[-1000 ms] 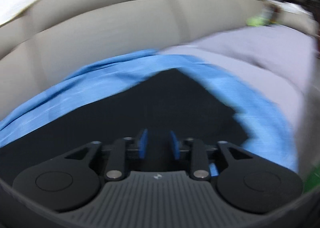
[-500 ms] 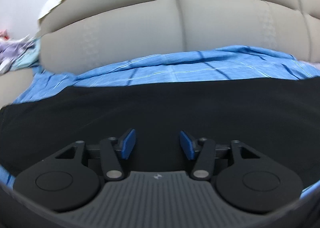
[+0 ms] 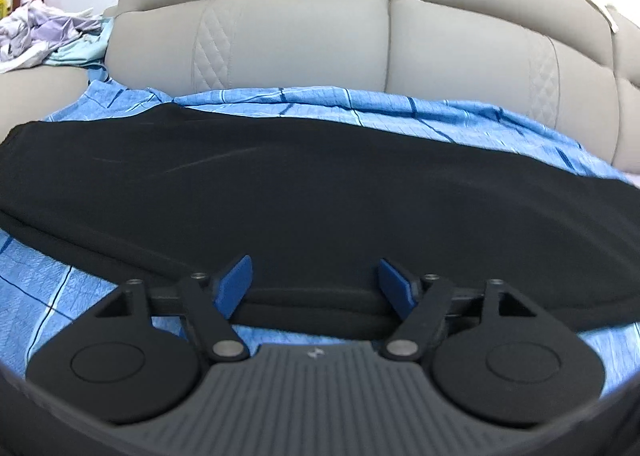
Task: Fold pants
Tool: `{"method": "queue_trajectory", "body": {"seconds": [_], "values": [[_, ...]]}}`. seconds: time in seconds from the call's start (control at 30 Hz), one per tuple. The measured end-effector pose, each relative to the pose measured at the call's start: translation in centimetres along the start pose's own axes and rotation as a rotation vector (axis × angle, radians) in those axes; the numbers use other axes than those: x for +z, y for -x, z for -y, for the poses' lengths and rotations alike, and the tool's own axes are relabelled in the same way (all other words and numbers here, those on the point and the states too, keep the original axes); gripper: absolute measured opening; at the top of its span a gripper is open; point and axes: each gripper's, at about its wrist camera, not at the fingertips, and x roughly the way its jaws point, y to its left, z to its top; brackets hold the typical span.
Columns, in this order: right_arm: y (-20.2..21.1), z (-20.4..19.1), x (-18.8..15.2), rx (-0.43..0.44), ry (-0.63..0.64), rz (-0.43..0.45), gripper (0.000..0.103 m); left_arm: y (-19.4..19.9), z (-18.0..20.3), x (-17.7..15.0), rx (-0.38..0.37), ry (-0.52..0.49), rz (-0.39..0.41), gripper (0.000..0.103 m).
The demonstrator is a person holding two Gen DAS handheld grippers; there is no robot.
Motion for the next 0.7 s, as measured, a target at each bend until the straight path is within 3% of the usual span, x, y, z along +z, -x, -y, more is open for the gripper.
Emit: {"method": "queue_trajectory", "body": {"seconds": [0.17, 0.27, 0.4, 0.5, 0.7], "values": [[0.9, -0.3, 0.7, -0.033, -0.02, -0.045, 0.083, 0.0, -0.5, -0.3, -0.01, -0.008, 0.013, 0.015], [1.6, -1.4, 2.4, 0.023, -0.061, 0.011, 0.083, 0.1, -0.7, -0.5, -0.014, -0.007, 0.019, 0.016], [-0.4, -6.0, 5.2, 0.076, 0.006, 0.073, 0.083, 0.1, -0.8, -0.6, -0.017, -0.008, 0.021, 0.016], [-3.1, -9.7, 6.5, 0.133, 0.014, 0.066, 0.083, 0.2, -0.9, -0.6, -0.014, -0.007, 0.021, 0.021], [-5.1, -14.2, 5.1, 0.16, 0.105, 0.017, 0.083, 0.1, -1.5, -0.5, -0.024, 0.023, 0.014, 0.024]]}}
